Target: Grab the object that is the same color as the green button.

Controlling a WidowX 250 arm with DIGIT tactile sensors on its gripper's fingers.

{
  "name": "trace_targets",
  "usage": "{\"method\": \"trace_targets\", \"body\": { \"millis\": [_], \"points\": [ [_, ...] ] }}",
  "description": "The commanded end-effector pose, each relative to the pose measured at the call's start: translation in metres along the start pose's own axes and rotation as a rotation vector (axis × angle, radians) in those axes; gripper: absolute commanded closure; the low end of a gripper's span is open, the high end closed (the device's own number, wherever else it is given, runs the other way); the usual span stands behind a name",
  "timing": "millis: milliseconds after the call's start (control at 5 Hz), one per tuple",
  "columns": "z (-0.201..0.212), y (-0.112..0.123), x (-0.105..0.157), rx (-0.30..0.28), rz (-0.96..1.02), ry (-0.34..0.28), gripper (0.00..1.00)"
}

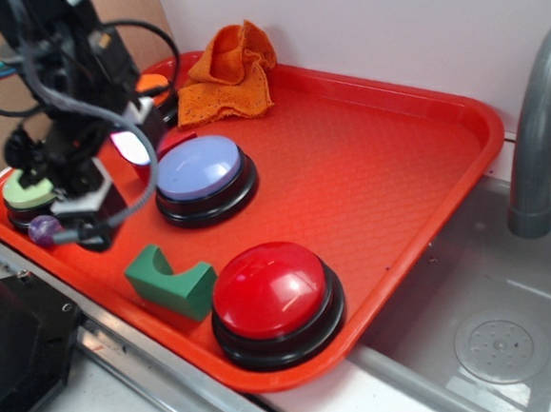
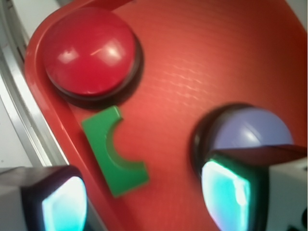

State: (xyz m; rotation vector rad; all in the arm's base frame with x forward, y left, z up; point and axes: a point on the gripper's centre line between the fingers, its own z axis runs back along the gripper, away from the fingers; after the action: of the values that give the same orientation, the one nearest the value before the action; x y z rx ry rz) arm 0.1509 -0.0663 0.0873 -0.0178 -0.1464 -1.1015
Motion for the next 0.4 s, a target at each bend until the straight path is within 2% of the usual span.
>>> {"method": "trace_targets", "body": {
  "millis": [0,200],
  "points": [
    [-0.020,-0.014,0.022,-0.037,-0.312,-0.078,0.00],
    [-0.032,-0.014,0.018,-0.079,-0.310,-0.036,0.00]
  ]
}}
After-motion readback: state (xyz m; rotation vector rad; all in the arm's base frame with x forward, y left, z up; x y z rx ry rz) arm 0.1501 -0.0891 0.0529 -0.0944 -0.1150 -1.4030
